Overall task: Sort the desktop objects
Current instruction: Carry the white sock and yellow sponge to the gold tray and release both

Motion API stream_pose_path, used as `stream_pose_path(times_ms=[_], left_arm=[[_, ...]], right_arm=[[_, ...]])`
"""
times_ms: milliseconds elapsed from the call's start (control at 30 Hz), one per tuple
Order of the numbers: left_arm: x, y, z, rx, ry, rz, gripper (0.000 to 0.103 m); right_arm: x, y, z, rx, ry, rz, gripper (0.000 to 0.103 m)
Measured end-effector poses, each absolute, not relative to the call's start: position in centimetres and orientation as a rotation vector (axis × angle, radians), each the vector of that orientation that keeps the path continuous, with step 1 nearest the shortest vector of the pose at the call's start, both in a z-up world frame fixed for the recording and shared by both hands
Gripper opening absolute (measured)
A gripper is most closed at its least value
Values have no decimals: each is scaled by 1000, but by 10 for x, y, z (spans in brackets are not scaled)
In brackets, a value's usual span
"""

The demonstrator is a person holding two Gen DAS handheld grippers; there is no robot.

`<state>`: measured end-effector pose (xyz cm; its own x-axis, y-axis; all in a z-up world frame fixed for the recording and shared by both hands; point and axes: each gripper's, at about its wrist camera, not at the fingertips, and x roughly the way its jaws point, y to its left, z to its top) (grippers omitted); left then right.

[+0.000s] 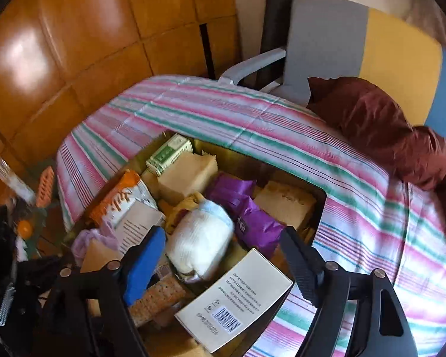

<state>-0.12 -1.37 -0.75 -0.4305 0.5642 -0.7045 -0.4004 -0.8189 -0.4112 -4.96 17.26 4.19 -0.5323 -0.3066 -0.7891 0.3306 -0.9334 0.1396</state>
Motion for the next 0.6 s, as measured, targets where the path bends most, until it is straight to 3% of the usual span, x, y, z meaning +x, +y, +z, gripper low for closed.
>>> stream_pose_path(times_ms=[67,100,133,233,467,600], left_arm=[[3,-21,-4,-1172,-275,2266,64],[5,-25,-2,-1158,-292,2270,64],[8,-29,0,-1139,-315,2273,64],[14,-38,6,-1084,-376,2256,63],[-5,-21,4,-1134,-339,2239,60],[-27,-1,17,-1134,-205,2319,66]], right_arm=[[-46,180,46,1245,25,-2490,80],[-43,183,49,1234,26,-2500,75],[-42,184,50,1228,32,-2502,63],[-38,184,50,1229,55,-2498,48],[-29,178,39,1227,-13,-2463,48],[-29,181,39,1227,-76,-2467,48]])
